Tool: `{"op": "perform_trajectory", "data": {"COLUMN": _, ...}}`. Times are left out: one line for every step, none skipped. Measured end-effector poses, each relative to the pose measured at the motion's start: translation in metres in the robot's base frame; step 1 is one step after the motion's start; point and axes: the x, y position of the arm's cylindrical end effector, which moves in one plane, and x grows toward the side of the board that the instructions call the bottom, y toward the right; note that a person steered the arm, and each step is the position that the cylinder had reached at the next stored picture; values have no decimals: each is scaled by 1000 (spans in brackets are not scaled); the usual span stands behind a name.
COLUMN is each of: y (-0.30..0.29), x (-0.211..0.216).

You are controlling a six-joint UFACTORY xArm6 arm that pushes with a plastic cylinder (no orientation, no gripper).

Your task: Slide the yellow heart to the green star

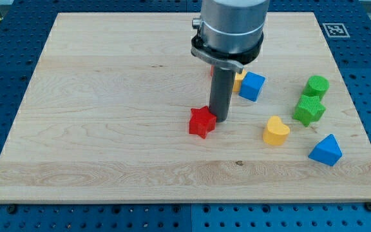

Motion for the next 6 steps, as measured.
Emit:
{"op": "perform_trajectory", "data": {"y": -10, "x": 10}}
{"op": "perform_trajectory", "data": {"y": -41, "x": 31}}
{"op": "perform_trajectory", "data": {"y": -73, "x": 52}}
{"op": "perform_trajectory", "data": {"y": -70, "x": 48}}
{"op": "perform_trajectory", "data": {"y": -17, "x": 45}}
{"op": "perform_trajectory", "data": {"y": 41, "x": 45}}
